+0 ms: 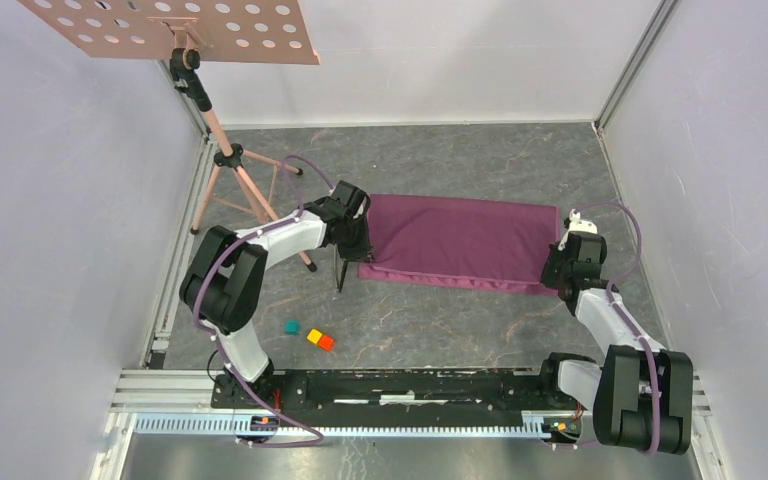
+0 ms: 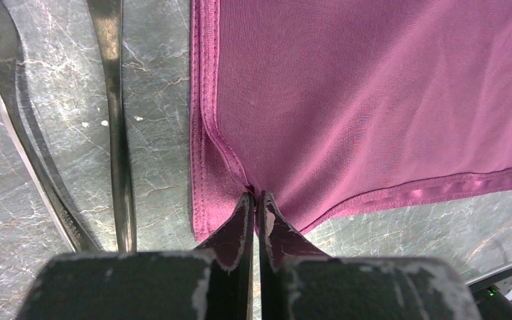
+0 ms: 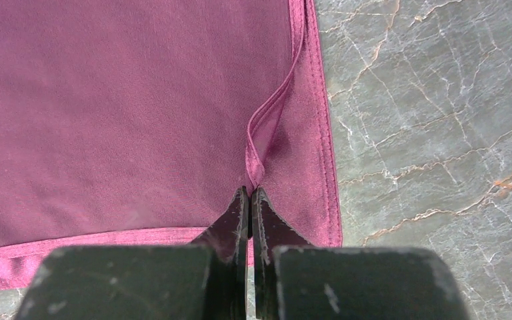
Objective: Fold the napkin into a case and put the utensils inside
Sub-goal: Fold and flatten the napkin at the center of the board.
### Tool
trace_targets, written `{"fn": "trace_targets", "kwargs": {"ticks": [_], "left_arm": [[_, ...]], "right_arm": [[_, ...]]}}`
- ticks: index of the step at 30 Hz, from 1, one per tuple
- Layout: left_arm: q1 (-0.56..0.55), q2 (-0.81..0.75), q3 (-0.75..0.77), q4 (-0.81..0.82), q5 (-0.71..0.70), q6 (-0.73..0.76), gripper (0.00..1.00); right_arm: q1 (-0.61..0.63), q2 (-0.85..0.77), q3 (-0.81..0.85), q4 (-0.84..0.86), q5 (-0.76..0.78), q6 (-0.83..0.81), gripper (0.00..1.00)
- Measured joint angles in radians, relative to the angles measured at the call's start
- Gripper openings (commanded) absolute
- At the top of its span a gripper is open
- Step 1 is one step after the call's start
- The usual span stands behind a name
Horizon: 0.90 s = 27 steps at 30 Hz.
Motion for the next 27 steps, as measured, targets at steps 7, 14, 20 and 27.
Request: {"fn": "trace_targets", "kwargs": {"ticks": [7, 14, 20, 27], "left_arm": [[-0.001, -0.002, 0.000, -0.011, 0.000, 0.000, 0.02], [-0.001, -0.046, 0.000, -0.024, 0.000, 0.000, 0.02], [-0.002, -0.085, -0.003, -0.029, 0.000, 0.000, 0.02], [-0.003, -0.089, -0.037, -0.027, 0.000, 0.000, 0.02]], "right_arm": [[0.000, -0.039, 0.003, -0.021, -0.004, 0.003, 0.02], [0.000, -0.152, 0.027, -0.072, -0.008, 0.003, 0.02], [0.000, -0.166, 0.029, -0.104, -0.011, 0.003, 0.02], [0.000, -0.147, 0.027, -0.101, -0.019, 0.007, 0.02]]}}
